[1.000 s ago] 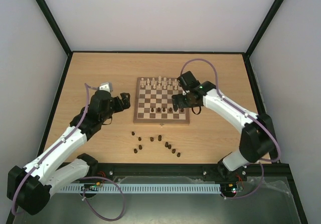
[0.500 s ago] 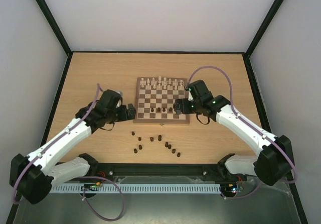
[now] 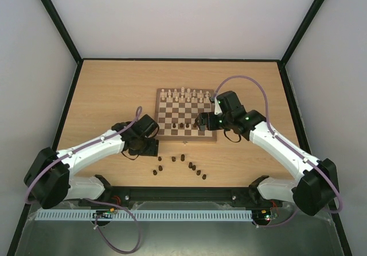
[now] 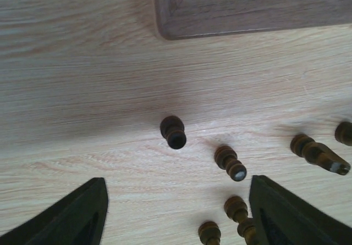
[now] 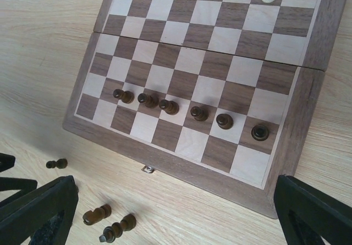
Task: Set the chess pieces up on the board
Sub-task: Pick up the chess piece at the center of the board.
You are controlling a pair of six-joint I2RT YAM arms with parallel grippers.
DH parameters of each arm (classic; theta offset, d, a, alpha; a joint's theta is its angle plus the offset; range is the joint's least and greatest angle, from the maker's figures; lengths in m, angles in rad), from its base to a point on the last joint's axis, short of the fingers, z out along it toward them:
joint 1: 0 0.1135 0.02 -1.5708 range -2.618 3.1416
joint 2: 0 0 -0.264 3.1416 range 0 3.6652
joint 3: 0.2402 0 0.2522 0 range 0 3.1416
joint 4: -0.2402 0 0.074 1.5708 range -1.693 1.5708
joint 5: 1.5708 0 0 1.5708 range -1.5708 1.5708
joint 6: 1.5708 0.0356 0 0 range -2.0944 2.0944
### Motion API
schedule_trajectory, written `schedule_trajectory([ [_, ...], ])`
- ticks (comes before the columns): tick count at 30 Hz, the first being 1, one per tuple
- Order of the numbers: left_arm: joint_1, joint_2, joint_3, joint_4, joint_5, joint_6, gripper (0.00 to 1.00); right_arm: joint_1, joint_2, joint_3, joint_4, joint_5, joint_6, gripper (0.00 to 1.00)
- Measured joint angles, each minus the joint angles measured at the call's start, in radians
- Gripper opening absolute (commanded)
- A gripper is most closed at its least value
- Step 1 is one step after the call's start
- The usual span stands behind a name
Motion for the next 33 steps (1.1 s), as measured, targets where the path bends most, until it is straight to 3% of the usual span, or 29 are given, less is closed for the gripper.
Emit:
schedule_trajectory([
  [2,-0.001,0.003,-0.006,-0.004,-0.005,0.003,0.60,0.000,-0.003,0.000,0.000,-0.006,0.000,0.97],
  [8,-0.011,0.039,-0.007,0.000,-0.013,-0.016,0.57,0.000,-0.011,0.000,0.002,-0.023,0.000,0.96],
  [33,-0.046,0.199,0.022,0.053,-0.083,-0.021,0.17,0.000,-0.039,-0.010,0.014,-0.068,0.000,0.93],
])
